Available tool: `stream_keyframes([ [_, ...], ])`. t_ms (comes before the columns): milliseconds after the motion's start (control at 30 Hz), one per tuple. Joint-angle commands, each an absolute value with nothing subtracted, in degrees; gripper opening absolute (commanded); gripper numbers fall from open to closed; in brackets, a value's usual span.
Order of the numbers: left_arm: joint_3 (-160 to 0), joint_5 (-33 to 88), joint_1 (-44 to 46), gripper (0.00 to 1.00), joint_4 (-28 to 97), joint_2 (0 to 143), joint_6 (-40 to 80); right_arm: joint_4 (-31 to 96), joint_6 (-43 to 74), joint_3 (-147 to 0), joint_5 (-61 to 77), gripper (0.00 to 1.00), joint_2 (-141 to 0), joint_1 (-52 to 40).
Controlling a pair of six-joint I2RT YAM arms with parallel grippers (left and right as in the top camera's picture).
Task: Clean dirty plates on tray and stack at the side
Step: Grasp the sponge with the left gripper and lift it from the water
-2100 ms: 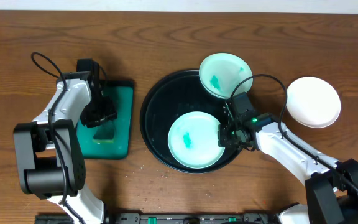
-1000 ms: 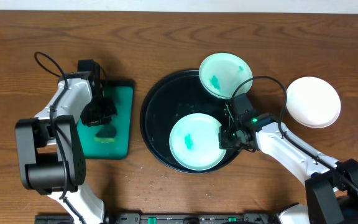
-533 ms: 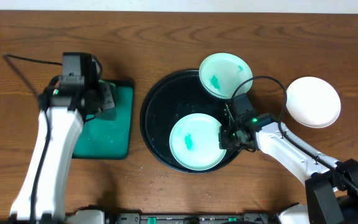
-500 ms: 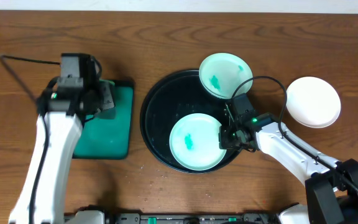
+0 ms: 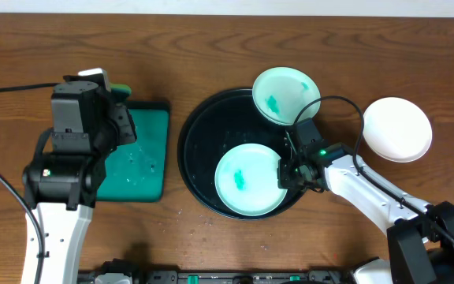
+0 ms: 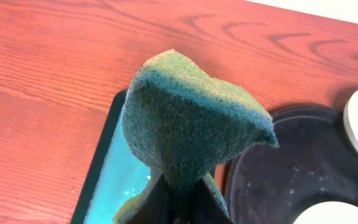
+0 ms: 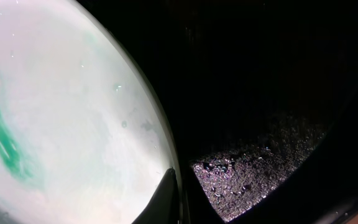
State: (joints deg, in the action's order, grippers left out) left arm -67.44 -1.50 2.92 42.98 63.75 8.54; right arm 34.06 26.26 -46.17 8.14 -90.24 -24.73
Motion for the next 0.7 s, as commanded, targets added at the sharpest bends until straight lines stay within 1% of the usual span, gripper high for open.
stream_keyframes([
  [0,-67.83,-3.68,3.07,0.07,42.81,66.70,9.34,34.06,25.19,-46.89,7.11,0.01,-89.41,-25.61],
  [200,-67.83,-5.30,3.07,0.07,48.07,79.81,16.34,34.06,25.19,-46.89,7.11,0.01,-89.41,-25.61],
  [400,-67.83,1.56,3.07,0.07,53.43,95.35,17.54,34.09,25.19,-46.89,7.42,0.01,-89.41,-25.61],
  [533,-67.83,1.83,3.07,0.07,54.68,99.50,17.50,34.11,25.19,-46.89,7.99,0.01,-89.41,-25.61],
  [667,-68.01,2.44,3.07,0.07,54.85,98.96,17.47,34.09,25.19,-46.89,7.99,0.01,-89.41,-25.61],
])
